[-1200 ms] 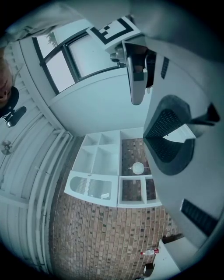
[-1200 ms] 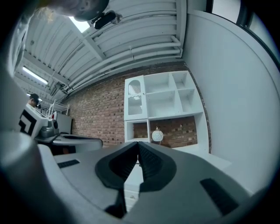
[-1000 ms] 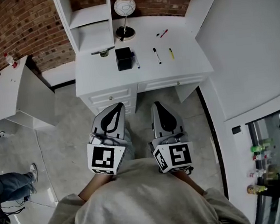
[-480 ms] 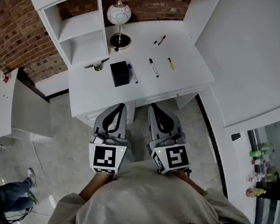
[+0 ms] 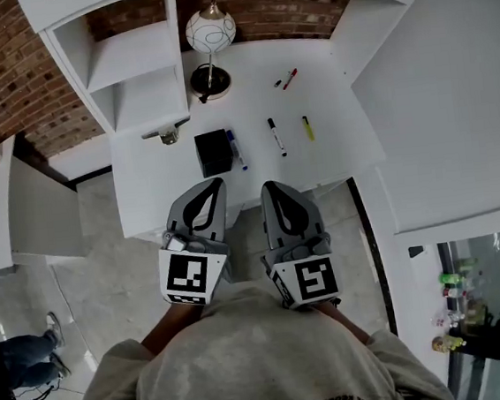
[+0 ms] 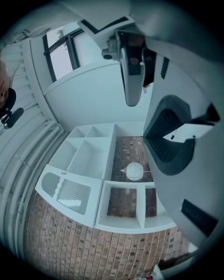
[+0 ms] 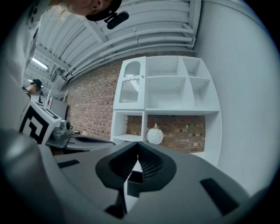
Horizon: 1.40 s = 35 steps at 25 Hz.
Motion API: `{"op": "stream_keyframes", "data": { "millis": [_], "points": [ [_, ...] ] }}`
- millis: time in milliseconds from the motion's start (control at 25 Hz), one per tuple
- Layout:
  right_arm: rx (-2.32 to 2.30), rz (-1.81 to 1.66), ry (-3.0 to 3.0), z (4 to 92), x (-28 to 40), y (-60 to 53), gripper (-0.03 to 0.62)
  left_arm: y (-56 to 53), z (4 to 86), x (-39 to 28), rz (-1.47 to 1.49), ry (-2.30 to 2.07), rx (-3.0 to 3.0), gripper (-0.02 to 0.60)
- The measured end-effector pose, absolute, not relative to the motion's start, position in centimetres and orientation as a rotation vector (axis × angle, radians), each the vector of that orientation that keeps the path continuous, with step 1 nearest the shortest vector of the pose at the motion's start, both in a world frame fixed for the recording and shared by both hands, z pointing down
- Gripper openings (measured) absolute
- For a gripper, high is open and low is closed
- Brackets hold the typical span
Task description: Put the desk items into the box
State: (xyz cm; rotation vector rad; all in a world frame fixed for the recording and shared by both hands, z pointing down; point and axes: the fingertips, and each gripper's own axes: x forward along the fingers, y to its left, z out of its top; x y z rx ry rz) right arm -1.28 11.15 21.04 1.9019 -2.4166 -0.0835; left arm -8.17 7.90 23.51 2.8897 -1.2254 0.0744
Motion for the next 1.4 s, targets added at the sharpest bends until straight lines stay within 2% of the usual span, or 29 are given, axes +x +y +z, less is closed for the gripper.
{"op": "stream_keyframes", "data": {
  "millis": [440, 800, 1400],
  "points": [
    [1.933, -0.054, -2.398, 22.2, -0.1, 2.2, 0.018, -0.6, 24.5, -6.3, 0.116, -1.135, 2.922, 0.005],
    [1.903, -0.042, -2.363, 24.6, 0.8, -1.0, 0.018, -3.2, 25.7, -5.4, 0.084, -1.104, 2.913, 0.004],
    [1.763, 0.013, -2.368, 30.9, 1.2, -6.1, 0.018, -6.2, 31.7, -4.1, 0.299, -1.037, 2.994, 0.005]
  ]
}}
